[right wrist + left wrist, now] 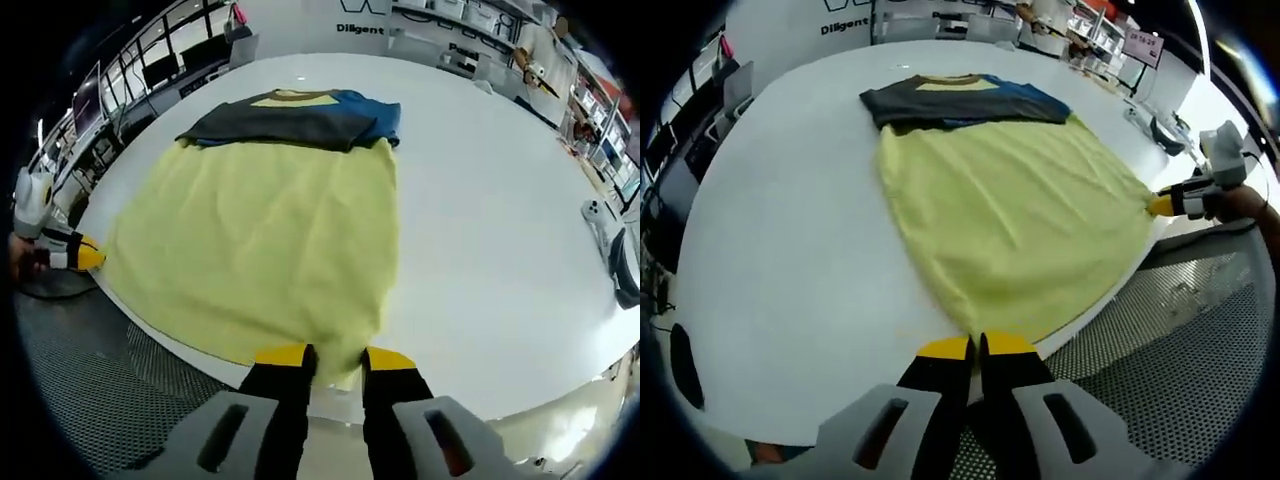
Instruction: Fold the garment on the visible template until the final outline fits inside the template.
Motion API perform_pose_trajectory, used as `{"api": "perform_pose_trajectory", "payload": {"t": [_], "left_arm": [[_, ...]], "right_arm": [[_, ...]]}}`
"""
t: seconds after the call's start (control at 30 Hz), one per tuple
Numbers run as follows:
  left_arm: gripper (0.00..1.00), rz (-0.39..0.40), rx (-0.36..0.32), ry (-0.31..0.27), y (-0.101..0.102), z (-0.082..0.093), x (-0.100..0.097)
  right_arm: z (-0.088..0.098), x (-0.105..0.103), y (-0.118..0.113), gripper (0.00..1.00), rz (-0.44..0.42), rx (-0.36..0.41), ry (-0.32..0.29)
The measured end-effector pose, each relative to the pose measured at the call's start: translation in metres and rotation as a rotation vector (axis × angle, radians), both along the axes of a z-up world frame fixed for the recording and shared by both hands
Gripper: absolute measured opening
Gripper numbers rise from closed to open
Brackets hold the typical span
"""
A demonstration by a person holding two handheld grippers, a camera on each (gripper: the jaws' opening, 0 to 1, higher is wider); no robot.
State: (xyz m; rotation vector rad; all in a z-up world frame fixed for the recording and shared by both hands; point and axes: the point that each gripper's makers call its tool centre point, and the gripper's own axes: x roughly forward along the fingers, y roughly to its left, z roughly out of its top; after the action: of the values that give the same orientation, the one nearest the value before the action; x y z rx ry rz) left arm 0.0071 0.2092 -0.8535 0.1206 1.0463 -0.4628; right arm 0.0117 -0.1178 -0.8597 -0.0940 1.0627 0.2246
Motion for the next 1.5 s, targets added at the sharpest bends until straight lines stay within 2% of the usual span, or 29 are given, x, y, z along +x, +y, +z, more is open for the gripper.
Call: {"api": "perform_pose_trajectory", "payload": {"t": [0.13,0.2,0.27,0.3,0.37,0.4,0.43,0.5,0.53,0.6,0.83,1.0,1.1,1.33,1.4,1.5], "left_arm": [[0.04,0.016,-0.003,-0.018,0.003,0.003,0.004],[0.04,0.034,-0.014,-0.030,0.005,0.006,0.007],[0.04,0.018,-0.001,-0.041,0.008,0.007,0.008],[0.04,0.026,-0.007,-0.034,0.010,0.007,0.007],[0.04,0.059,-0.030,-0.059,0.011,0.012,0.012],[0.04,0.065,-0.022,-0.063,0.012,0.014,0.014],[0.04,0.064,0.026,-0.081,0.016,0.015,0.016],[0.04,-0.015,0.070,-0.128,0.014,0.016,0.019],[0.04,0.010,0.049,-0.115,0.012,0.016,0.016],[0.04,0.045,0.022,-0.126,0.014,0.019,0.021],[0.05,0.033,-0.003,-0.156,0.014,0.028,0.025],[0.05,0.096,-0.040,-0.206,0.016,0.040,0.038],[0.05,0.070,-0.036,-0.257,0.014,0.048,0.046],[0.05,0.088,-0.061,-0.309,0.016,0.065,0.060],[0.05,0.052,-0.047,-0.359,0.016,0.071,0.066],[0.05,0.112,-0.088,-0.342,0.015,0.074,0.070]], "right_arm": [[0.000,0.001,0.000,0.00,-0.001,0.011,0.004],[0.004,0.002,-0.001,0.00,-0.023,0.024,-0.016],[0.004,0.002,-0.002,0.00,-0.015,0.012,-0.020],[0.005,0.002,-0.001,0.00,-0.021,0.019,-0.025],[0.007,0.003,-0.001,0.00,-0.019,0.017,-0.034],[0.009,0.004,-0.002,0.00,-0.021,0.015,-0.040],[0.011,0.004,-0.001,0.00,-0.030,0.026,-0.046],[0.011,0.005,0.000,0.00,-0.026,0.032,-0.047],[0.011,0.005,-0.001,0.00,-0.027,0.038,-0.050],[0.013,0.006,-0.002,0.00,-0.042,0.051,-0.061],[0.024,0.012,-0.003,0.00,-0.029,0.054,-0.089],[0.034,0.023,-0.002,0.00,-0.019,0.056,-0.127],[0.038,0.031,-0.003,0.00,-0.030,0.063,-0.138],[0.052,0.047,-0.002,0.00,-0.038,0.083,-0.184],[0.054,0.051,-0.001,0.00,-0.045,0.096,-0.189],[0.057,0.056,-0.002,0.00,-0.049,0.097,-0.204]]}}
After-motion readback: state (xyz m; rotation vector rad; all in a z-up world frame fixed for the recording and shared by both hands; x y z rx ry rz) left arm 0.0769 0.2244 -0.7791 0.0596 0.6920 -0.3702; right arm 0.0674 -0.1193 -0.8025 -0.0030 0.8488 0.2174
